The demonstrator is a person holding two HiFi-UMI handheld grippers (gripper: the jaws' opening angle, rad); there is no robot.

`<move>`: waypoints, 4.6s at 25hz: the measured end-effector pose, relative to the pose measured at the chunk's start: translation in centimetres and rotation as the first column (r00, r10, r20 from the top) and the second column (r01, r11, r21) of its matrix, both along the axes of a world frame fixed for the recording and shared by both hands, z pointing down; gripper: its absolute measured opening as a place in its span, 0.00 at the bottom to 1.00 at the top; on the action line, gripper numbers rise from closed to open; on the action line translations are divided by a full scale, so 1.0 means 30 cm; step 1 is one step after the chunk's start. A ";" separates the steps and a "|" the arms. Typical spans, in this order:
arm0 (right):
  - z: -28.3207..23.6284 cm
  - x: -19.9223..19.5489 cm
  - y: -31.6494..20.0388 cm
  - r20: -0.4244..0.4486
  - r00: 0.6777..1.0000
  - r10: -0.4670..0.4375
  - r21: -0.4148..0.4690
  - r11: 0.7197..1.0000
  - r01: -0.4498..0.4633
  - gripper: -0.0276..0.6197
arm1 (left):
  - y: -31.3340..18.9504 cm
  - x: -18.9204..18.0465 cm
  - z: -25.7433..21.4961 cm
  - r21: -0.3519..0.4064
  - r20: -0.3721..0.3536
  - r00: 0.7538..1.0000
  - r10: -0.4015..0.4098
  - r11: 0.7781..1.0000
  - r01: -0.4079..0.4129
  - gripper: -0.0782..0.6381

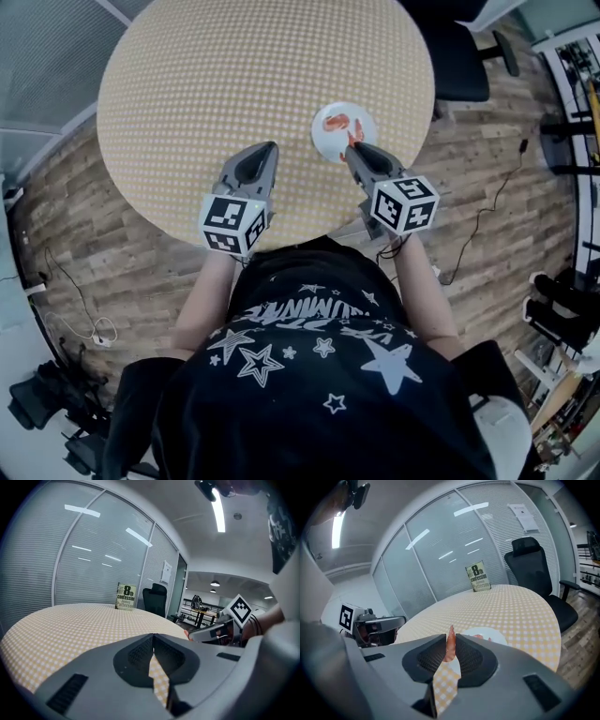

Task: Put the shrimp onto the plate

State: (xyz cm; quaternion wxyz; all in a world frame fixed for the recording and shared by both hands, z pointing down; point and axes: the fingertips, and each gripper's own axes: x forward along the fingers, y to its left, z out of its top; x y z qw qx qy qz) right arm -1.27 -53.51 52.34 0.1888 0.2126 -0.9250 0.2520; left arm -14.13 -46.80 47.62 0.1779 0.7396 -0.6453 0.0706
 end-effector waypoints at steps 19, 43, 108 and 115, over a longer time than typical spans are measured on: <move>0.254 -0.074 -0.077 -0.349 0.926 -0.143 0.052 0.984 0.172 0.15 | -0.015 0.013 0.121 -0.113 0.032 0.996 -0.085 0.990 0.088 0.12; 0.172 -0.025 -0.114 -0.332 0.938 0.103 0.107 0.992 -0.071 0.15 | 0.098 -0.035 0.036 -0.061 0.053 0.998 -0.037 0.997 0.041 0.12; -0.411 0.431 1.179 0.214 0.871 0.442 0.273 0.830 -0.487 0.12 | 1.111 0.287 -0.362 0.263 0.119 0.960 0.253 0.924 -0.276 0.12; -0.425 0.473 1.307 0.203 0.885 0.419 0.286 0.839 -0.463 0.12 | 1.232 0.328 -0.375 0.277 0.101 0.967 0.232 0.927 -0.251 0.12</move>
